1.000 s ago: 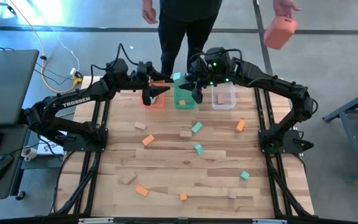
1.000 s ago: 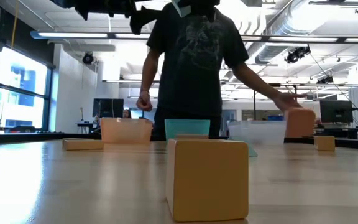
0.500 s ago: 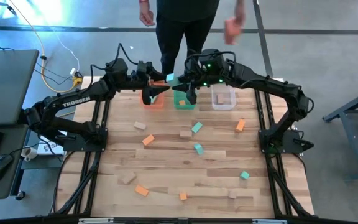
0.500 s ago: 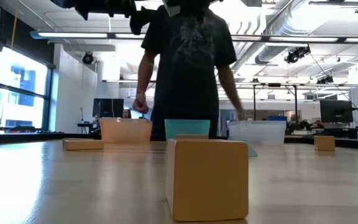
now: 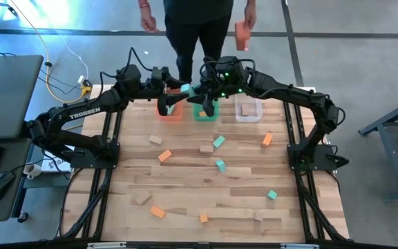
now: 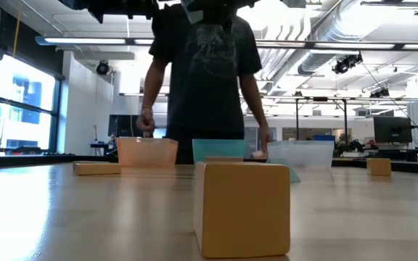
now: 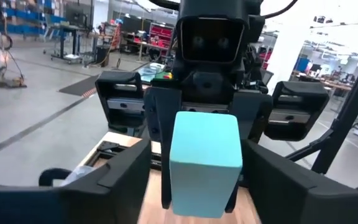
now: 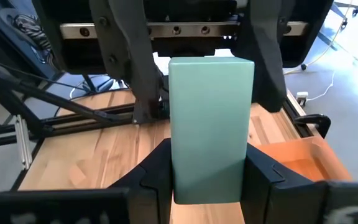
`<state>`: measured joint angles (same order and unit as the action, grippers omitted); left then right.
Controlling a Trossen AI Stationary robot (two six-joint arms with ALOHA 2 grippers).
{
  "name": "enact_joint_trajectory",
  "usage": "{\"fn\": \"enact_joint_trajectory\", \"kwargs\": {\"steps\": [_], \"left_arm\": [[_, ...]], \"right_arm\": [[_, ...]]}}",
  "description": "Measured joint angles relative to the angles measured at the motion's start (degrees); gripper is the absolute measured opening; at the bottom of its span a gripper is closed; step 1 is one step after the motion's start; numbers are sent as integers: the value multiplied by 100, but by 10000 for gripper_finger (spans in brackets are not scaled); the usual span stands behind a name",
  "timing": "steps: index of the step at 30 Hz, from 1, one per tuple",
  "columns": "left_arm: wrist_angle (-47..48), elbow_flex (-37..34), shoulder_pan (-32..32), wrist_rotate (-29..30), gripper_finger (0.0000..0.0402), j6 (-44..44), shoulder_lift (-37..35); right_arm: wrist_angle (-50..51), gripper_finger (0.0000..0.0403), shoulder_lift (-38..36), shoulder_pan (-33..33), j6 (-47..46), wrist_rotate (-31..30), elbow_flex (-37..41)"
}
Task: Sort & place blocks by color
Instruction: Put the light blue block into the orange bin
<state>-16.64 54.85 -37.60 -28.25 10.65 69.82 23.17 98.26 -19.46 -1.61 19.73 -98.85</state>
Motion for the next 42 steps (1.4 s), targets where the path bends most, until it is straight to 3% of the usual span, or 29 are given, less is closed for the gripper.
{"fn": "enact_joint_trajectory", "kwargs": {"steps": [7, 11, 17, 22, 28, 34, 42], "left_arm": [[-125, 0, 17, -70, 103, -354, -2], [-121, 0, 7, -147, 103, -481, -2], [-51, 0, 2, -217, 103, -696, 2], [534, 2, -151, -257, 103, -939, 2], [1498, 2, -452, -138, 103, -1625, 2], [2513, 2, -760, 708, 103, -2192, 19], [3246, 2, -1040, 1475, 103, -2027, 483]], "right_arm": [[-1, 107, -9, -2, 68, 32, 0], [34, 118, -9, 1, 79, -17, 0], [241, 209, -9, 57, -172, -521, 0], [632, 251, -7, 51, -469, -898, 0], [1315, 257, -7, 48, -946, -1288, 0], [1720, 258, -7, 70, -1352, -1331, 0], [1822, 259, -7, 305, -1360, -1446, 0]]}}
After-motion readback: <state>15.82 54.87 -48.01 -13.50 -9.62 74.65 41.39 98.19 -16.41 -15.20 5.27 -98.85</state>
